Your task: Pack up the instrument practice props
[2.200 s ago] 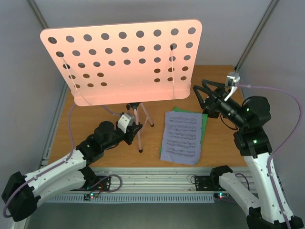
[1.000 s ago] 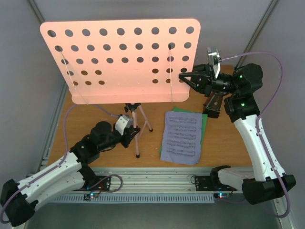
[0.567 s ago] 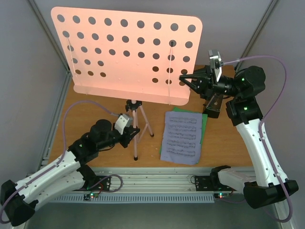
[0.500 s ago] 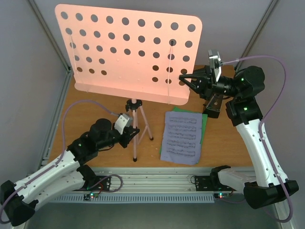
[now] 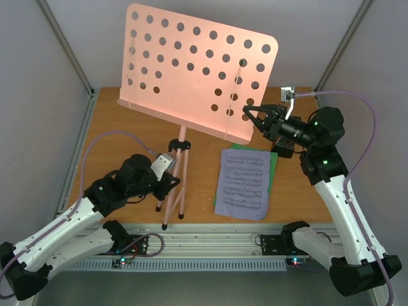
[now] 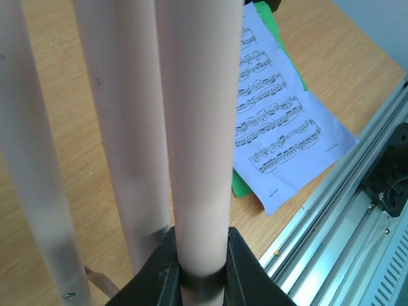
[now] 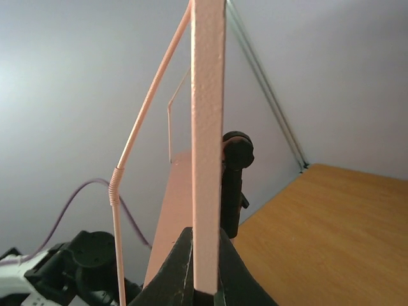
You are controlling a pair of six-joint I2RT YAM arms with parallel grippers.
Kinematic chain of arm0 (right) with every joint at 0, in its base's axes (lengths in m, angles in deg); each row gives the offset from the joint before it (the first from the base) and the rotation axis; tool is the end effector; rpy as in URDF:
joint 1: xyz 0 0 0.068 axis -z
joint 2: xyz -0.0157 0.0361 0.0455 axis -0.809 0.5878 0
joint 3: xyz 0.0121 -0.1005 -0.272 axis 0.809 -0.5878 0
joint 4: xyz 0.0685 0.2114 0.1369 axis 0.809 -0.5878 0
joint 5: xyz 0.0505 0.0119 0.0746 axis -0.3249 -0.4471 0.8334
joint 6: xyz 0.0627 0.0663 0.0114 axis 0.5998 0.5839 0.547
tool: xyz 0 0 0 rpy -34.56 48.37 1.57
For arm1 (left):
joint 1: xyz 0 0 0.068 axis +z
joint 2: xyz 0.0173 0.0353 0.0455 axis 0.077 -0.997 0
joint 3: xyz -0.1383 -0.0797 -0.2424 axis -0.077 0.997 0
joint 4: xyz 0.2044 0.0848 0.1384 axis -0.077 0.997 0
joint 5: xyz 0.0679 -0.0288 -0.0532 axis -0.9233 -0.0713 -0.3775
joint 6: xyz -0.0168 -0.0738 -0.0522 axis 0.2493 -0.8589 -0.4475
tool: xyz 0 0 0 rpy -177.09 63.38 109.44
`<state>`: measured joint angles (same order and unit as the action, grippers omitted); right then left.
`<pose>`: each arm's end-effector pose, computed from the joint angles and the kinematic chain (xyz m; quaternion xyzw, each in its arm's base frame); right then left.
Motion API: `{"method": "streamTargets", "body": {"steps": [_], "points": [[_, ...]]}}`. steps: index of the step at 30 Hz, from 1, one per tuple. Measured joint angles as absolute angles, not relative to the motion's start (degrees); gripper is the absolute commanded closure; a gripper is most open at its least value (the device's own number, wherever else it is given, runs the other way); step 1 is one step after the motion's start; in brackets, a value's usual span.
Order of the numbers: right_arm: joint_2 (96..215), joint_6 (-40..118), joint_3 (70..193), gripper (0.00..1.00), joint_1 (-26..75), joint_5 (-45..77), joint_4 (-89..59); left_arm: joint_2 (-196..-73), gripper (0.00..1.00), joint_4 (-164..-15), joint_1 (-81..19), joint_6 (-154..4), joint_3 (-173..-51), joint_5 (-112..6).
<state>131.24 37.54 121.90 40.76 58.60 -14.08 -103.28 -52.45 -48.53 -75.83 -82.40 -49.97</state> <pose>0.1993 0.1123 0.4716 -0.3656 0.5571 0.3822 0.6402 0.1238 -0.1424 0.2721 0.2858 0.8417 -0.2888 0.3557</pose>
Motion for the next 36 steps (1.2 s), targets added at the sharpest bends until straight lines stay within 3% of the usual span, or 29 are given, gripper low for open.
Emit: {"method": "streamTargets", "body": {"steps": [11,20,36], "points": [[132.57,48.93,105.16,0.99,41.11,45.73,-5.10,-109.62,1.00,-49.85,-47.81,-78.65,-81.92,-56.09],[137.95,55.64,97.35,0.99,42.49,35.91,-2.32,-120.77,1.00,-56.28,-47.68,-77.27,-80.39,-59.06],[150.19,62.29,88.17,0.98,48.17,33.24,8.56,-136.11,1.00,-66.66,-47.83,-74.21,-80.19,-60.50]]}}
